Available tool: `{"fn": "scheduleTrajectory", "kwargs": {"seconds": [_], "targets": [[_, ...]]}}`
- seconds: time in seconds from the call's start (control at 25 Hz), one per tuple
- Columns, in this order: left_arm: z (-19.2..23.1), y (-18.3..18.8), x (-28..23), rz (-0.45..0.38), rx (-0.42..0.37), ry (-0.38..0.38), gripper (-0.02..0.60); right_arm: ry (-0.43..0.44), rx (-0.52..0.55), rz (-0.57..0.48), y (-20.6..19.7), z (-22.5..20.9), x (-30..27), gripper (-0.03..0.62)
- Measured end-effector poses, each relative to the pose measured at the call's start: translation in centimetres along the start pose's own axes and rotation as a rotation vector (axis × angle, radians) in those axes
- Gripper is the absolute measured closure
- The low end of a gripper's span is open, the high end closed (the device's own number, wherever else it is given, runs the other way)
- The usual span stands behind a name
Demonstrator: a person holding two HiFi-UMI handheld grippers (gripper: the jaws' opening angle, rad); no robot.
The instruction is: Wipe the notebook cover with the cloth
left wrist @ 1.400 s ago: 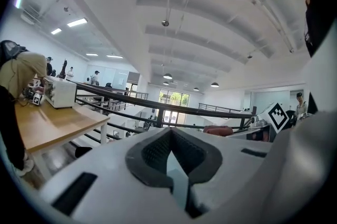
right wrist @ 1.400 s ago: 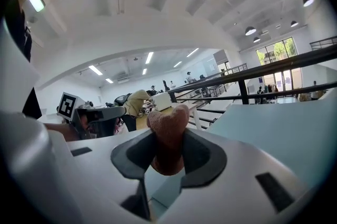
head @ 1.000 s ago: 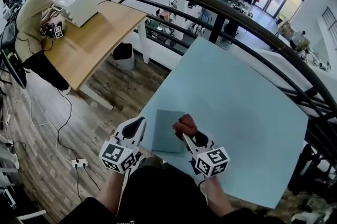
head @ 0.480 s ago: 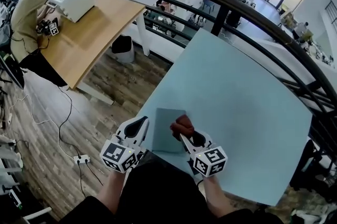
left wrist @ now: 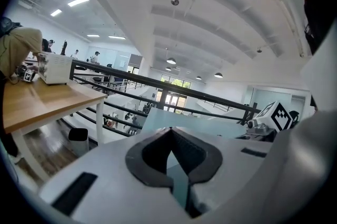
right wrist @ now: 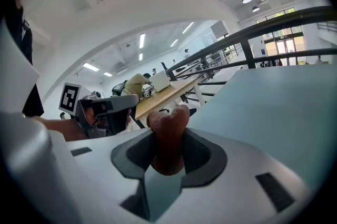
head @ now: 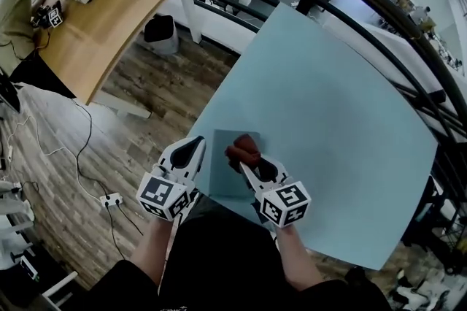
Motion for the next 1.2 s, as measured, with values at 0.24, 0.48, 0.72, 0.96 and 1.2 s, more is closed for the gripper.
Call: {"fn": "scheduleTrajectory", "kwargs": {"seconds": [0.24, 0.48, 0.72, 0.96, 1.2], "targets": [[1.4, -2.1, -1.7, 0.038, 0.036, 0.020, 0.574, 0.059, -0.116, 0.003, -0.7, -1.3, -2.7, 0.468], [2.6, -3.7, -2.2, 0.058, 0.056, 0.055, 0.574, 0.098, -0.178, 0.020, -1.8, -1.9, -4.6, 0.468], [3.6, -5.1, -2.2, 0.067, 0.092, 0.084, 0.575, 0.099, -0.201, 0.027, -2.6, -2.2, -6.7, 0.467], [4.0, -6.1, -2.4, 0.077, 0.093, 0.097, 0.574, 0.092, -0.222, 0.020, -2.9, -2.2, -8.8, 0.465], [4.7, -6.6, -2.3, 0.079, 0.099, 0.118, 0.575, 0.067, -0.251, 0.012, -3.3, -2.3, -11.0, 0.464]]}}
Point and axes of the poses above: the fingertips, and each gripper's own axes: x backward along the fingers, z to its left, y out of its top, the point moved 9 cm from there along x, backward along the fingers, and after that the axes turned 1 degree about y, right-handed, at the moved point
